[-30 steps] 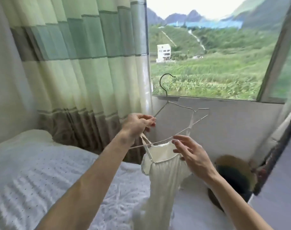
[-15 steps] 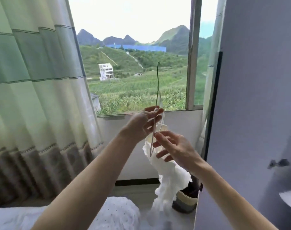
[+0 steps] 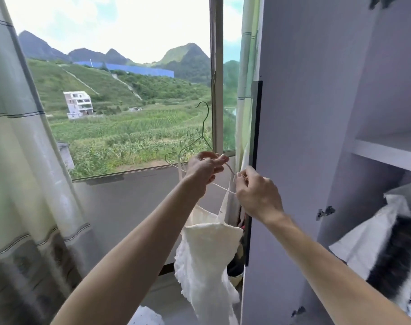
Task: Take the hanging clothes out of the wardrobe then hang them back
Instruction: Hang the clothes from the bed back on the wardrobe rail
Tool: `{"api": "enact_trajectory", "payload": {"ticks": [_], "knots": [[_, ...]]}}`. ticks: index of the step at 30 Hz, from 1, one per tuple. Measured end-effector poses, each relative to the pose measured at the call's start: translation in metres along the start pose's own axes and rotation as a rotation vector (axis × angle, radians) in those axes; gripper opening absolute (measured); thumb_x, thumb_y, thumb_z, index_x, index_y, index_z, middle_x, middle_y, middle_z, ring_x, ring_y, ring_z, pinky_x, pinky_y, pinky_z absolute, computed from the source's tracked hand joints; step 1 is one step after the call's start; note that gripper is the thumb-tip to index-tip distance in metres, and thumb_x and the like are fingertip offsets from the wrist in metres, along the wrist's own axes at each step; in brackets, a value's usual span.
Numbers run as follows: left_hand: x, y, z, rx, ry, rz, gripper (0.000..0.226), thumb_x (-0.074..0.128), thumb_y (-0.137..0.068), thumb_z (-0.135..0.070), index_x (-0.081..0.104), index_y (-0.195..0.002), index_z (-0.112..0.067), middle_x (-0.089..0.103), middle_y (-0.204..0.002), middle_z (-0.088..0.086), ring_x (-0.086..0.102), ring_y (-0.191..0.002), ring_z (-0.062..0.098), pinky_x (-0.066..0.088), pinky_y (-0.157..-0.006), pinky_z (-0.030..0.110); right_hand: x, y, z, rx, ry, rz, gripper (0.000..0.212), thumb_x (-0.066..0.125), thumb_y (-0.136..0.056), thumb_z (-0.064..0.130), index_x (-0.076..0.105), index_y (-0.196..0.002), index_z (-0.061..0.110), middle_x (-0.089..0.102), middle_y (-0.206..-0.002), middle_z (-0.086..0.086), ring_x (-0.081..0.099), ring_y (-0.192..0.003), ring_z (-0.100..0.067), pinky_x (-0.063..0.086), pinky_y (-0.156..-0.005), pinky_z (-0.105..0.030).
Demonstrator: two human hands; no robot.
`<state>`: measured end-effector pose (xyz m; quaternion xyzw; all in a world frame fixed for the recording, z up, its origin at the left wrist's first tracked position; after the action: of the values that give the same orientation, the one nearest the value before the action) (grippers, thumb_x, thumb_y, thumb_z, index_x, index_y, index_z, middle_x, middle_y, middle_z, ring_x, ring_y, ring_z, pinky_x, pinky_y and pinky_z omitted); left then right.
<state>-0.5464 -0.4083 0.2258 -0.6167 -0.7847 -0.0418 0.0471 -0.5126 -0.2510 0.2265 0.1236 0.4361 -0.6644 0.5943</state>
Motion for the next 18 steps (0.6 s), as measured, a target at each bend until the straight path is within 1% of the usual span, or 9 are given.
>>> {"api": "enact_trajectory", "payload": {"ticks": [3,5,7,10,13,15,16,17,18], "knots": [[0.003,-0.009,0.001,-0.013,0.027,0.000,0.025,0.081,-0.081,-0.017,0.061,-0.097,-0.019,0.072,-0.075,-0.008,0.065,-0.076,0.011,0.039,-0.065,0.027,-0.005,-0.011,-0.003,-0.002,0.061,-0.072,0.020,0.039,-0.103,0.034,0.054,-0.092,0.024,0.060,-0.079,0.003,0.055,-0.074,-0.024,0.036,-0.059,-0.032],[0.001,-0.013,0.001,-0.005,0.012,-0.003,0.024,0.081,-0.080,-0.017,0.061,-0.094,-0.019,0.071,-0.080,-0.005,0.064,-0.077,0.012,0.038,-0.063,0.027,-0.004,-0.016,-0.003,-0.023,0.129,-0.052,0.021,0.038,-0.102,0.035,0.056,-0.097,0.025,0.064,-0.086,0.002,0.054,-0.076,-0.023,0.037,-0.060,-0.032],[-0.001,-0.015,0.000,0.002,-0.008,-0.001,0.024,0.082,-0.080,-0.018,0.061,-0.092,-0.019,0.071,-0.081,-0.004,0.064,-0.076,0.011,0.038,-0.061,0.025,-0.002,-0.019,-0.002,-0.057,0.173,-0.032,0.025,0.038,-0.102,0.039,0.058,-0.102,0.024,0.067,-0.090,0.000,0.054,-0.076,-0.022,0.038,-0.062,-0.031],[-0.003,-0.019,-0.003,0.024,-0.047,0.014,0.026,0.083,-0.079,-0.020,0.061,-0.093,-0.018,0.072,-0.082,-0.003,0.066,-0.076,0.011,0.037,-0.060,0.025,-0.003,-0.023,0.001,-0.093,0.195,-0.078,0.032,0.039,-0.103,0.044,0.063,-0.101,0.023,0.067,-0.083,0.000,0.054,-0.073,-0.022,0.038,-0.060,-0.030],[-0.004,-0.018,-0.015,0.137,-0.172,0.068,0.028,0.082,-0.081,-0.027,0.060,-0.097,-0.018,0.075,-0.085,-0.004,0.069,-0.076,0.011,0.041,-0.059,0.024,-0.007,-0.028,-0.002,-0.080,0.092,-0.126,0.034,0.044,-0.102,0.042,0.065,-0.088,0.019,0.067,-0.073,0.000,0.058,-0.068,-0.022,0.039,-0.057,-0.030],[-0.010,-0.014,-0.023,0.306,-0.304,0.086,0.022,0.075,-0.087,-0.030,0.061,-0.101,-0.019,0.076,-0.091,-0.004,0.071,-0.079,0.013,0.046,-0.058,0.018,-0.011,-0.031,-0.005,-0.072,-0.002,-0.141,0.035,0.047,-0.102,0.039,0.065,-0.082,0.017,0.065,-0.066,0.002,0.059,-0.065,-0.021,0.040,-0.054,-0.027],[-0.020,-0.007,-0.027,0.428,-0.348,0.023,0.019,0.072,-0.090,-0.030,0.061,-0.102,-0.020,0.075,-0.093,-0.005,0.070,-0.081,0.012,0.048,-0.060,0.016,-0.015,-0.030,-0.007,-0.065,-0.043,-0.156,0.035,0.048,-0.102,0.038,0.065,-0.079,0.017,0.063,-0.063,0.003,0.058,-0.064,-0.019,0.040,-0.054,-0.024],[-0.036,0.000,-0.026,0.540,-0.367,-0.102,0.016,0.069,-0.092,-0.030,0.060,-0.104,-0.022,0.072,-0.096,-0.008,0.068,-0.082,0.010,0.049,-0.063,0.017,-0.018,-0.028,-0.009,-0.059,-0.081,-0.172,0.035,0.049,-0.101,0.037,0.065,-0.078,0.017,0.061,-0.060,0.005,0.057,-0.062,-0.017,0.039,-0.054,-0.023],[-0.057,0.009,-0.015,0.596,-0.352,-0.263,0.017,0.066,-0.094,-0.033,0.057,-0.106,-0.026,0.068,-0.098,-0.011,0.065,-0.084,0.006,0.049,-0.066,0.019,-0.019,-0.025,-0.012,-0.055,-0.118,-0.185,0.034,0.050,-0.101,0.036,0.064,-0.076,0.018,0.058,-0.056,0.007,0.056,-0.059,-0.014,0.038,-0.053,-0.025]]}}
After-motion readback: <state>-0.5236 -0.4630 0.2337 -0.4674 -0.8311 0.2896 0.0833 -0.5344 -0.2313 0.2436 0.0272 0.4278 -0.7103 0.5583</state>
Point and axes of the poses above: each hand's wrist, its own y-axis away from the middle knuckle, its own x-axis out of the palm, z = x × y, the point moved 8 cm from there along -y, towards the middle knuckle
